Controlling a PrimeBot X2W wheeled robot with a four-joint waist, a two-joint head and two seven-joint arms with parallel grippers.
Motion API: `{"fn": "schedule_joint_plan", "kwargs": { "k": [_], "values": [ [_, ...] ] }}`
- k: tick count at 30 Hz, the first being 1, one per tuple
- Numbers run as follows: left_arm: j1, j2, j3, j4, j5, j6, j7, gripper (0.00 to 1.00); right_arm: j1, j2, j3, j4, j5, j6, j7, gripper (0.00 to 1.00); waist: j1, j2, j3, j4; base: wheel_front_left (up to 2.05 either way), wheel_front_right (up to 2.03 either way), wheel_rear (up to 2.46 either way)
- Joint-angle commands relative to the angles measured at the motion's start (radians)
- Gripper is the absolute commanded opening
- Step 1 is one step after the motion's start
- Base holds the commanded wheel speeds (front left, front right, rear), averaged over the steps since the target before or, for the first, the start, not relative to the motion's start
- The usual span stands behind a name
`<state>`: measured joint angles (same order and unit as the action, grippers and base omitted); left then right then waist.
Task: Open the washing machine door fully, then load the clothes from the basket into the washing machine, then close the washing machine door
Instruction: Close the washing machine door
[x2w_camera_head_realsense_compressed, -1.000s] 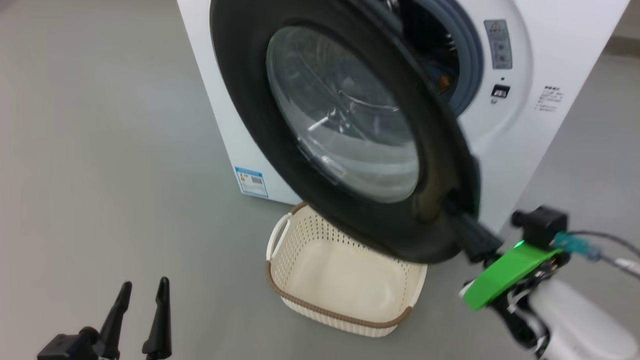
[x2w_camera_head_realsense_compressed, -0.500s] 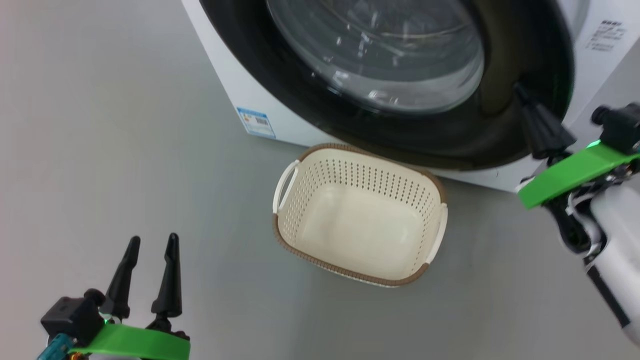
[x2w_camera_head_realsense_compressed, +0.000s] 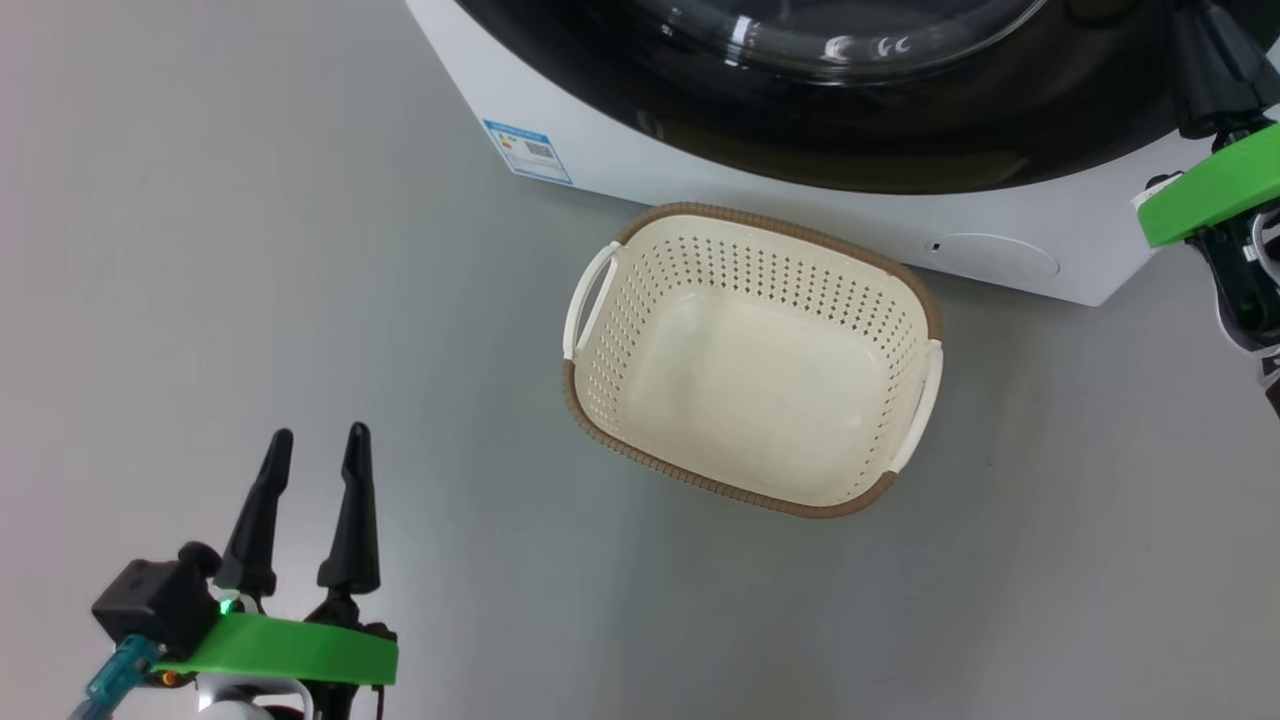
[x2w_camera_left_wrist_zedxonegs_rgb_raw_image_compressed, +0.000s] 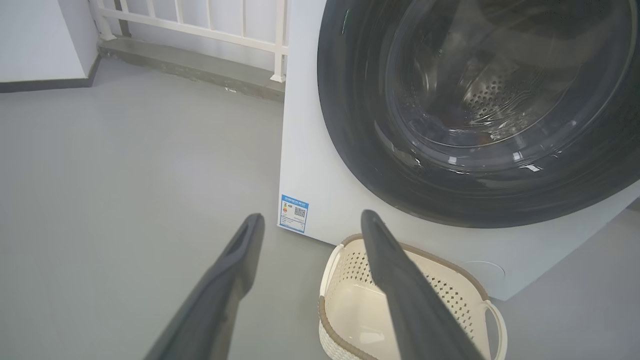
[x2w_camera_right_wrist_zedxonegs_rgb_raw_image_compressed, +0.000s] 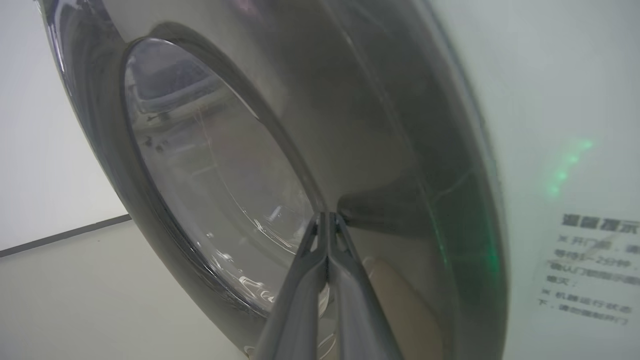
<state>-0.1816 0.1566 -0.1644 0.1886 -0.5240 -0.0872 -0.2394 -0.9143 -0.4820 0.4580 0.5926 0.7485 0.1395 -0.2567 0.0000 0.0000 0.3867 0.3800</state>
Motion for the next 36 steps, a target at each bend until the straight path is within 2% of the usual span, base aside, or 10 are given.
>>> {"fn": "schedule_joint_plan", "kwargs": {
  "k": [1,5,17,18,20,21,36],
  "values": [
    [-0.018,0.018,0.032,-0.011,0.007,-0.004,-0.016,1.0,-0.032,-0.021,-0.007,0.017,0.008,-0.009,-0.005,0.0,0.0,0.0,0.003,0.008,0.0,0.0,0.0],
    [-0.016,0.013,0.036,0.0,0.007,-0.006,-0.019,1.0,-0.049,-0.011,-0.002,0.044,0.01,-0.009,-0.005,0.0,0.0,0.0,-0.009,0.007,0.0,0.0,0.0],
    [-0.011,0.023,0.046,0.022,0.007,-0.014,-0.021,1.0,0.037,0.036,0.038,0.028,0.01,-0.009,-0.005,0.0,0.0,0.0,-0.074,-0.02,0.0,0.0,0.0],
    [-0.01,0.025,0.046,0.024,0.007,-0.014,-0.021,1.0,0.049,0.041,0.038,0.022,0.01,-0.009,-0.005,0.18,0.0,0.0,-0.083,-0.024,0.0,0.0,0.0],
    [-0.007,0.031,0.048,0.027,0.006,-0.014,-0.021,1.0,0.078,0.053,0.038,0.007,0.013,-0.009,-0.005,0.83,0.0,0.0,-0.104,-0.034,0.0,0.0,0.0],
    [-0.005,0.034,0.048,0.028,0.006,-0.015,-0.021,1.0,0.091,0.058,0.037,-0.002,0.016,-0.009,-0.005,1.0,0.0,0.0,-0.115,-0.04,0.0,0.0,0.0],
    [0.045,0.083,0.05,0.015,-0.001,-0.007,0.019,1.0,0.35,0.133,-0.012,-0.153,0.03,-0.009,-0.005,1.0,0.0,0.0,-0.297,-0.193,0.0,0.0,0.0]
  ]
}}
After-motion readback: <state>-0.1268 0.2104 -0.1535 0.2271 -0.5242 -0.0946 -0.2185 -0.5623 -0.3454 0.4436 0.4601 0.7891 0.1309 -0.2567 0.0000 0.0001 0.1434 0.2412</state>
